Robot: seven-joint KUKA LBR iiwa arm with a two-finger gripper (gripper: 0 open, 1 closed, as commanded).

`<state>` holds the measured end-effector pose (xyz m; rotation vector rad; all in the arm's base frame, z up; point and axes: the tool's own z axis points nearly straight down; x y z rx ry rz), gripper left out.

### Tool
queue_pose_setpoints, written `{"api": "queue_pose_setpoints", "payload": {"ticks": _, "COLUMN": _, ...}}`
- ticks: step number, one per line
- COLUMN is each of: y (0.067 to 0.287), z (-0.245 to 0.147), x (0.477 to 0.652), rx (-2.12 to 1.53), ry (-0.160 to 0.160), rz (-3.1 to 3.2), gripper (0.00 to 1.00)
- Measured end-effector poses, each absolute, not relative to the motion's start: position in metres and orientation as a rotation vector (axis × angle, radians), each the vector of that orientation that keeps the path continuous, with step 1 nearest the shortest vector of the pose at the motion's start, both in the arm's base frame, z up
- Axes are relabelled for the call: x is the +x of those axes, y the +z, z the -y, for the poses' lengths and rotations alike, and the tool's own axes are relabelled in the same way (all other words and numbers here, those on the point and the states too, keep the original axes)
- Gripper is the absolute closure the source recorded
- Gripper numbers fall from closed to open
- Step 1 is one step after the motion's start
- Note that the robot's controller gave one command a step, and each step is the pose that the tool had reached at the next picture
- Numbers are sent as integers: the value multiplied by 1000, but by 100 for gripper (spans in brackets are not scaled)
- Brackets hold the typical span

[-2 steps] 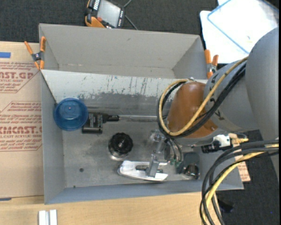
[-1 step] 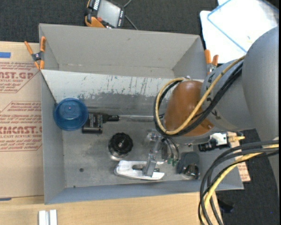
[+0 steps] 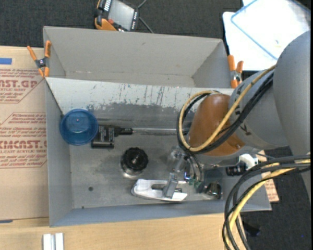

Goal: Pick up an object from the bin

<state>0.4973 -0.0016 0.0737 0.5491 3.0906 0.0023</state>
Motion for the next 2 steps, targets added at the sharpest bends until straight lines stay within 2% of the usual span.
{"api": "queue_pose_setpoints", "payload": {"ticks": 1, "y": 80, "z": -31, "x": 506, "rx": 755, "ry": 14, "rz": -3046, "gripper": 0}}
{"api": "queue_pose_setpoints", "payload": {"ticks": 2, "y": 93, "z": -22, "x": 502, "rx": 711, "ry": 10, "rz": -3060, "gripper": 0}}
